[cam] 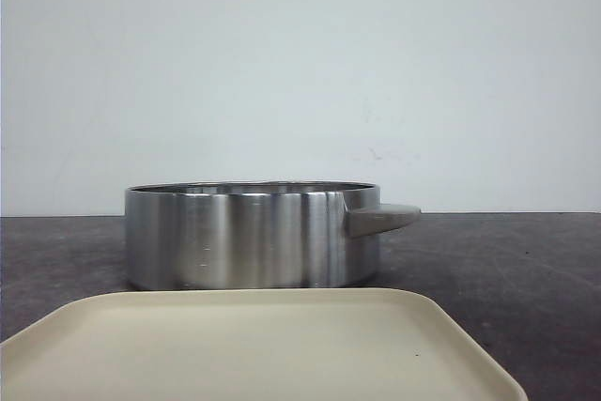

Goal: Steam buns

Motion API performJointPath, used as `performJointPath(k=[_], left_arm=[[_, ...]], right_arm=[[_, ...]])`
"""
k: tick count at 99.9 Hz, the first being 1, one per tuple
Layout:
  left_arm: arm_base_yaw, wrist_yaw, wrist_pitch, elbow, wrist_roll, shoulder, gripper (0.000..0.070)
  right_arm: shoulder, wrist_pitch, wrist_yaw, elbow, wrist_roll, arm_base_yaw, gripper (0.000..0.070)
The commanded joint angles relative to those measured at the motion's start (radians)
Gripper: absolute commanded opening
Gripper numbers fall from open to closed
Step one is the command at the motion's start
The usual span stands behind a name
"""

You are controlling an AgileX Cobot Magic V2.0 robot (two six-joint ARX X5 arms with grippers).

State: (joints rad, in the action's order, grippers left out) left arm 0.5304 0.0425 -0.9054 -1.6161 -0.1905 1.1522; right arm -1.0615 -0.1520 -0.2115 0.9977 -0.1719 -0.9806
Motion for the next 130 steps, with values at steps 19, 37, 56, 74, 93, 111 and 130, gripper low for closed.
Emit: performJointPath(k=[19,37,56,74,93,111,130], left_arm=[[0.006,-0.021,-0.069,-0.009,0.032,-0.256,0.0010],[0.016,-0.089,-0.189,0.043,0.050,-0.406,0.0010],[0.032,-0.129,-0.200,0.253,0.093,-0.627,0.0010],[0.032,-0.113,-0.203,0.401,0.068,-0.766,0.0010],[0.032,-0.114,-0.233,0.428,0.066,-0.796,0.0016],[0.032,-0.114,-0.239,0.428,0.066,-0.796,0.0016],[0.032,-0.114,-0.240,0.428,0.066,-0.796,0.0016]], right_arm=[[-0.042,0.040,-0.047,-0.016,-0.030,-0.008,0.0007],[-0.042,0.040,-0.048,-0.016,-0.031,-0.020,0.0007],[-0.042,0.051,-0.050,-0.016,-0.030,-0.025,0.0007],[-0.042,0.051,-0.050,-0.016,-0.030,-0.025,0.0007],[-0.042,0.051,-0.050,-0.016,-0.030,-0.025,0.0007],[-0.042,0.051,-0.050,-0.016,-0.030,-0.025,0.0007],[-0.035,0.051,-0.051,-0.016,-0.030,-0.025,0.0007]])
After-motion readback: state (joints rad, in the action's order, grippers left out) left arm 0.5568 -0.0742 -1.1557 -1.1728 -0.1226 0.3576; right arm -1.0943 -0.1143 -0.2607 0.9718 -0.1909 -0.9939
